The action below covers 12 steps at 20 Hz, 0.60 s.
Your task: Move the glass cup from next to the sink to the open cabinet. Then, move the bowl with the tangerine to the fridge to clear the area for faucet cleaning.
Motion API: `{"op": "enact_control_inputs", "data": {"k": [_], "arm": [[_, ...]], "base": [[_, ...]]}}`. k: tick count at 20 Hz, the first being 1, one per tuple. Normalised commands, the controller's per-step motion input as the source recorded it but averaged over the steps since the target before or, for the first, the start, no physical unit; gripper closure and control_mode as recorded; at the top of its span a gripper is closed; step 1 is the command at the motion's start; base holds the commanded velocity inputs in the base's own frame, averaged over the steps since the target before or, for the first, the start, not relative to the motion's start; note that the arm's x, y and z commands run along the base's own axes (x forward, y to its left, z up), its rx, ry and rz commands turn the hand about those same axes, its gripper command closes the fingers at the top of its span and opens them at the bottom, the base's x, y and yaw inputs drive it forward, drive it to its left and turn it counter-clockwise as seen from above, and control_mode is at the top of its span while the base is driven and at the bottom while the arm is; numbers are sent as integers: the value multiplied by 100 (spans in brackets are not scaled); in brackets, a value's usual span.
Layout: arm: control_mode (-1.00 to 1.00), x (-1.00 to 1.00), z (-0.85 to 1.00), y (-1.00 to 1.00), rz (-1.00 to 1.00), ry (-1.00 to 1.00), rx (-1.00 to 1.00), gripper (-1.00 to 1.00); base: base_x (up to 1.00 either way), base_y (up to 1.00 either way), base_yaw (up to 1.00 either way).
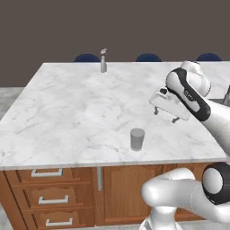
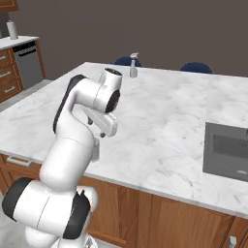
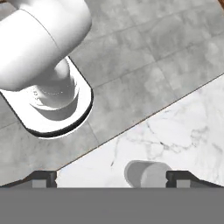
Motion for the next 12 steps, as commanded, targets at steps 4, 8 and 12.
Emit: {"op": "enact_control_inputs", "data": {"k": [4,8,12], "arm": [[-100,71,-87,15,9,-6,-20,-100],[-100,23,-31,0,0,-11,0,-100],[-100,66,-34,35,0,0,-3,-100]], "base": [[0,0,0],[0,0,0],[0,0,0]]}}
